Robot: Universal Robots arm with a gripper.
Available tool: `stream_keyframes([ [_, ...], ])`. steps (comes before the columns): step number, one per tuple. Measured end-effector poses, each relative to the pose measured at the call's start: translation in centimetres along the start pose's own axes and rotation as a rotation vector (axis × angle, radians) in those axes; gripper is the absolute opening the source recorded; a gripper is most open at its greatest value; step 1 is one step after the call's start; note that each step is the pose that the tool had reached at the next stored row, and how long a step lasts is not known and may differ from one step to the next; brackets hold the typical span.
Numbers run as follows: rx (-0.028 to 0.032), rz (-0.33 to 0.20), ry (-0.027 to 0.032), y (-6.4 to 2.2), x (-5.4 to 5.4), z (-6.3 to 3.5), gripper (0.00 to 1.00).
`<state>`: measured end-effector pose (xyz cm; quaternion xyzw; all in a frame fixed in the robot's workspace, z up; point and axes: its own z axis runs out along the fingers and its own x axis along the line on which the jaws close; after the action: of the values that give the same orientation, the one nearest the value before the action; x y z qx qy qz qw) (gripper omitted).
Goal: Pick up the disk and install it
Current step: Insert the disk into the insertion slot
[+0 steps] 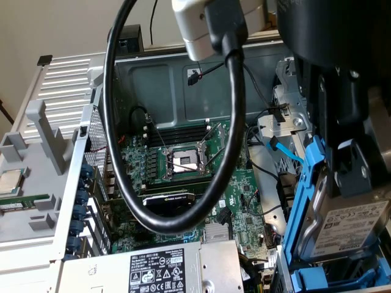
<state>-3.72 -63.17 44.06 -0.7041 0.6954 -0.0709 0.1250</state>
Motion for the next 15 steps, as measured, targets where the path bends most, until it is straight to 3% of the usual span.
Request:
stream_keyframes([
  [15, 0.0001, 0.000, 0.0000, 0.02, 0.00, -0.01, 0.36],
])
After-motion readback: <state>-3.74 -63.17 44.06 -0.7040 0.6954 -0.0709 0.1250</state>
